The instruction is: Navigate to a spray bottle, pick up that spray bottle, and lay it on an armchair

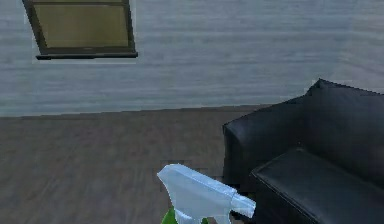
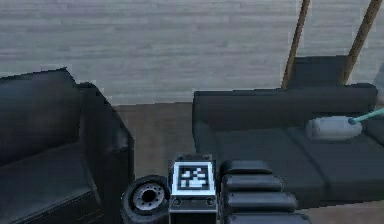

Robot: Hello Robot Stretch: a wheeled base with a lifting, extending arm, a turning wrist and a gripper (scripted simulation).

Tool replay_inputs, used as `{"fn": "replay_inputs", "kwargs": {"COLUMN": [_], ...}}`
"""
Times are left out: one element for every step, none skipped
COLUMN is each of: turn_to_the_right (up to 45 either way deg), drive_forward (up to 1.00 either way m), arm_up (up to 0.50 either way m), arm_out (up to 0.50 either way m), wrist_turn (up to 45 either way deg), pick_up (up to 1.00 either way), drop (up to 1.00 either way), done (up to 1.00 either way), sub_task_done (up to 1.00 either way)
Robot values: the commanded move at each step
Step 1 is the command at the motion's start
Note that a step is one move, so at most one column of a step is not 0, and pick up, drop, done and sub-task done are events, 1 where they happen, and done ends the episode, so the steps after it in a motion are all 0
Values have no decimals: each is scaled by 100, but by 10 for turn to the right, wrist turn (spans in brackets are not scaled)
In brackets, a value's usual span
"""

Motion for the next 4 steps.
{"fn": "replay_inputs", "kwargs": {"turn_to_the_right": [0,-450,-450,-360], "drive_forward": [40,0,0,0], "arm_up": [0,0,0,0], "arm_out": [0,0,0,0], "wrist_turn": [0,0,0,0], "pick_up": [0,0,0,0], "drop": [0,0,0,0], "done": [0,0,0,0], "sub_task_done": [0,0,0,0]}}
